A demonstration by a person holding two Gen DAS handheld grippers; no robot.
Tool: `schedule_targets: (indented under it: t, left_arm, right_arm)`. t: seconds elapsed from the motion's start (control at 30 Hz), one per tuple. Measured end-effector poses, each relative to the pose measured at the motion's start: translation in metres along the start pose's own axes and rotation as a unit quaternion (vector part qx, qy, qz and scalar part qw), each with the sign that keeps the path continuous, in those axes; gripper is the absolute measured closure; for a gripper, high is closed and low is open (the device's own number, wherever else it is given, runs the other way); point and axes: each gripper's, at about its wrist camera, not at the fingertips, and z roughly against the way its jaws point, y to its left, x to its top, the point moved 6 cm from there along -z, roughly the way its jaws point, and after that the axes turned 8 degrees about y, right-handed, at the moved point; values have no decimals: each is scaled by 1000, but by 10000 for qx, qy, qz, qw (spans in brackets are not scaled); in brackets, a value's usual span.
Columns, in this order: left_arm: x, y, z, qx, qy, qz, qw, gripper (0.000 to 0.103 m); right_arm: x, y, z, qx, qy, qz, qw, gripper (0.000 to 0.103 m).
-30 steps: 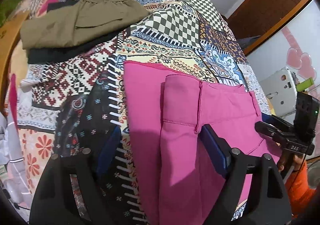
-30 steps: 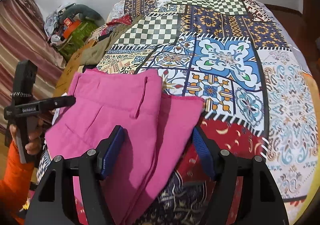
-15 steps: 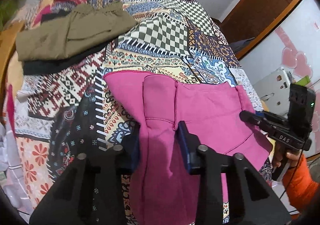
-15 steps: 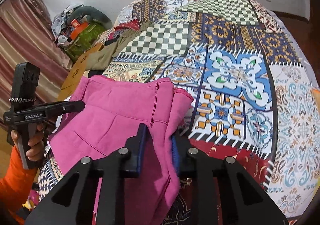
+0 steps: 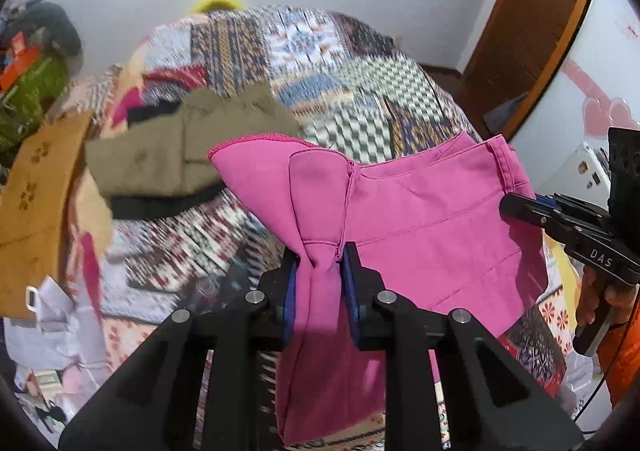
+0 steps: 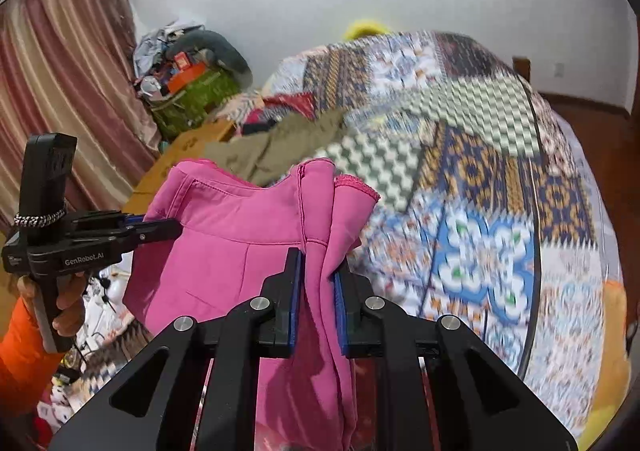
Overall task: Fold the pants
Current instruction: 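Grasp the pink trousers' waistband with the left gripper and lift them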
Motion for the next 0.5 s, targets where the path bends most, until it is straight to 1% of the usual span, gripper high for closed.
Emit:
schedule_targets:
  t: [0.13, 0.27, 0.37, 0.5]
  left_arm:
    - [26, 19, 20, 197, -343, 34, 9992, 82]
    - [49, 41, 33, 408, -584, 98, 9974, 82]
    - [66, 61, 35, 549, -697, 176, 9959, 82]
    - [88, 91, 28, 729, -782, 324, 9937, 82]
  right_arm:
    - [28, 13, -2, 3, -171, 196, 9997, 90]
    - [61, 27, -9, 57, -335, 358, 9988, 90]
    - [86, 36, -20, 92, -414, 492, 9979, 90]
    - [118, 46, -42, 147, -470, 616, 9969, 90]
